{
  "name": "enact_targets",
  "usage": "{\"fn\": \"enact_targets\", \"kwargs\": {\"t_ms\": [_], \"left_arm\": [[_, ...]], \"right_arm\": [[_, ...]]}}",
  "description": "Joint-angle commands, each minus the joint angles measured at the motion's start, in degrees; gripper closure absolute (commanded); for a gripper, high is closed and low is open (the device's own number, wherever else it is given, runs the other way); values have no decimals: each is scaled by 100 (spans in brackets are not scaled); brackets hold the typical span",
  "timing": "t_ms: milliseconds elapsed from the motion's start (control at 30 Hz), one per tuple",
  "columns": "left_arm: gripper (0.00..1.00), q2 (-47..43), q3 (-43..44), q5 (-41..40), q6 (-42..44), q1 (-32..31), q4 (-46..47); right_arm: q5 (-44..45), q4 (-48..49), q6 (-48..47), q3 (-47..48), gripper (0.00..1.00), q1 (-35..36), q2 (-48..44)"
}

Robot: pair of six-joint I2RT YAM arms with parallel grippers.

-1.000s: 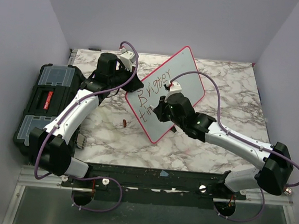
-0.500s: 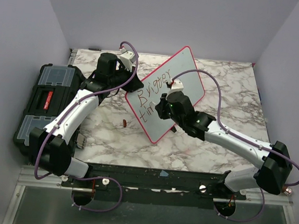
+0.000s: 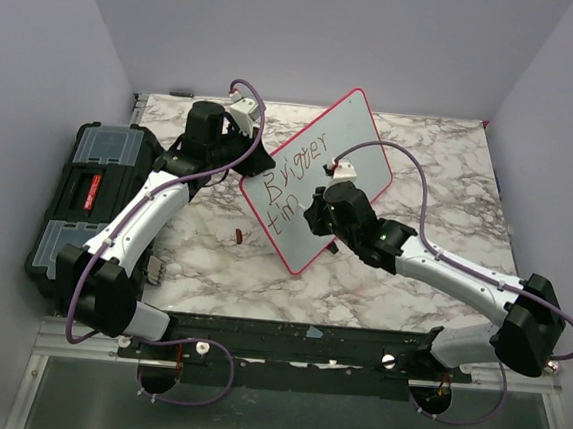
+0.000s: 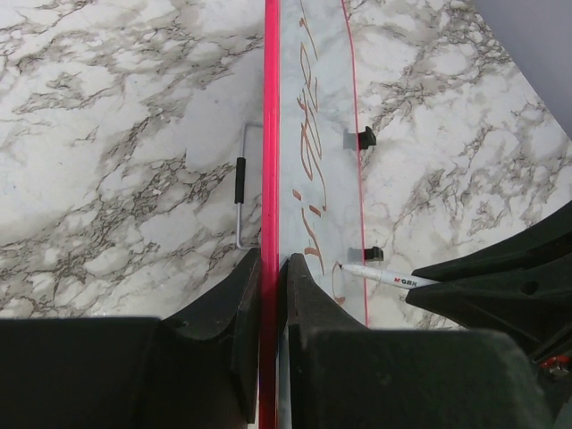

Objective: Write a sentence on the whiteboard
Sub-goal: Write on the whiteboard at the whiteboard stand.

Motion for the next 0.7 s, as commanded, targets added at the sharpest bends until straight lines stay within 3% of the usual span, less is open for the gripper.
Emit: {"fn": "enact_targets", "kwargs": {"t_ms": [0, 667], "left_arm": [[100, -159, 81, 210, 373, -75, 283], [100, -238, 12, 210, 382, -74, 369]], "right_arm": [[-416, -335, 174, -287, 99, -2, -15], [192, -555, -217, -66, 99, -4, -642]]}}
